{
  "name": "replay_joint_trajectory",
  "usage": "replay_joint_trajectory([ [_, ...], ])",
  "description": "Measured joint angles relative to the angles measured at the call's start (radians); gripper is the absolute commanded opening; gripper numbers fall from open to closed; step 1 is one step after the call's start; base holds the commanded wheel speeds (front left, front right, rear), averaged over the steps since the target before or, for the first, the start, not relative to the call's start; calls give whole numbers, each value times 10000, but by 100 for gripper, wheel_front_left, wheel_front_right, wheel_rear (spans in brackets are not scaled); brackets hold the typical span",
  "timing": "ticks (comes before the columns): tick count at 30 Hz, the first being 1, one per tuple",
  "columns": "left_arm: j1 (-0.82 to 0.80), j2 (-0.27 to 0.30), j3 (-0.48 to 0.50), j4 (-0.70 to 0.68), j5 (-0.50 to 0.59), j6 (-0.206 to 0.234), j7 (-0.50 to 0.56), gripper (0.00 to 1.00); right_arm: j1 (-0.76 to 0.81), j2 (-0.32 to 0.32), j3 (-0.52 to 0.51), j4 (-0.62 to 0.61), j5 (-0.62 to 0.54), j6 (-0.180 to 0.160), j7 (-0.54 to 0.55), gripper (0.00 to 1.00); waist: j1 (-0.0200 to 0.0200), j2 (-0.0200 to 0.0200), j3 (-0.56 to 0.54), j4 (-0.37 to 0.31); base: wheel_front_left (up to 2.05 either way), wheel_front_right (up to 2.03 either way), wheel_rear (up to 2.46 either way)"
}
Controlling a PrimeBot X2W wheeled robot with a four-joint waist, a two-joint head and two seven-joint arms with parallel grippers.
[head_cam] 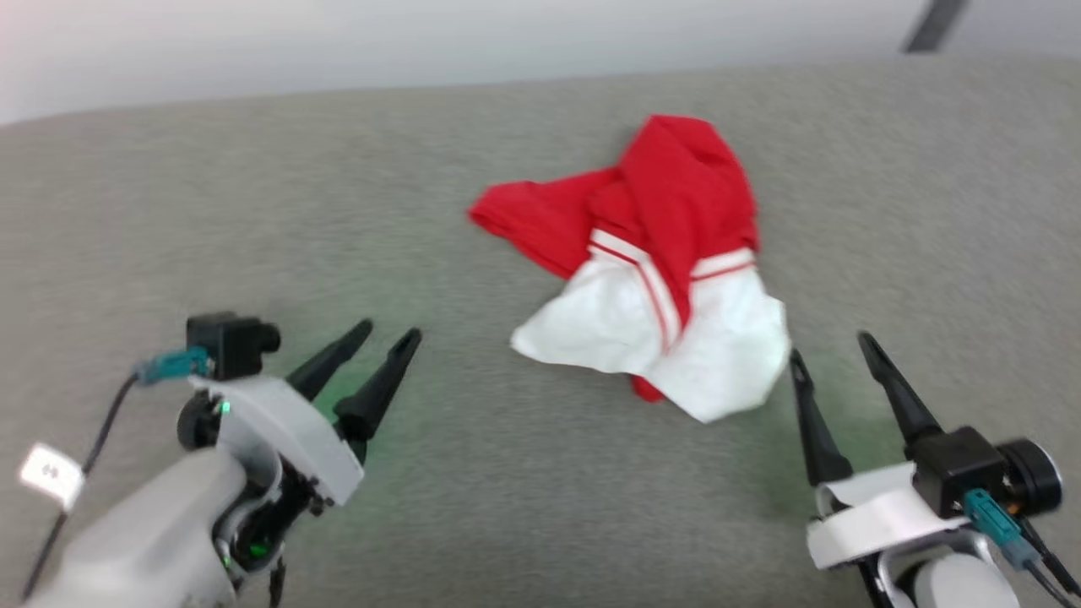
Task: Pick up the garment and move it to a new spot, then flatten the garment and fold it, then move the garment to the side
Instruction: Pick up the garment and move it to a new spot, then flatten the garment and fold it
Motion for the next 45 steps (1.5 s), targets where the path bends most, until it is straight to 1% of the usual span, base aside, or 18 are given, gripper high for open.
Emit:
replay_joint_trajectory([
  [3,1119,-368,1246,161,683,0,4,100,227,-4,-351,128,-79,-2,0,100,0,0,-247,501,0,0,0],
  [8,2682,-775,3112,393,2408,0,2,100,756,-15,-897,209,-94,-2,0,100,0,0,-695,1276,0,0,0],
  [12,3826,-1104,4719,251,3827,0,2,100,1055,-10,-1101,221,-161,-2,-2,100,0,1,-1143,1729,0,0,0],
  [16,4801,-1448,6544,-255,5352,0,2,100,1248,-6,-1383,107,-186,-2,0,100,0,1,-1550,2045,0,0,0],
  [18,5387,-1745,7501,-809,6090,0,2,100,1340,-12,-1482,33,-199,-2,-2,100,0,0,-1744,2133,0,0,0],
  [20,6009,-2080,8414,-1340,6560,0,2,100,1446,-4,-1584,-75,-274,-2,0,100,0,0,-1912,2168,0,0,0],
  [23,6872,-2387,9296,-2102,7509,0,0,100,1439,-6,-1737,-353,-307,-2,-2,100,0,0,-2069,2105,0,0,0],
  [26,7415,-2721,9758,-2700,8172,0,2,100,1443,-6,-1946,-662,-326,-2,0,100,0,0,-2133,1940,0,0,0],
  [28,7644,-2911,10036,-3007,8560,0,2,100,1470,-17,-2136,-928,-117,-2,-2,100,0,0,-2172,1848,0,0,0],
  [34,8111,-3248,10193,-3329,8991,0,2,100,1652,-15,-2242,-1183,111,-2,-2,100,0,1,-2146,1612,0,0,0],
  [45,8134,-3283,10347,-3402,9147,0,2,100,1796,-12,-2011,-1241,324,-2,-2,100,0,0,-2002,1382,0,0,0],
])
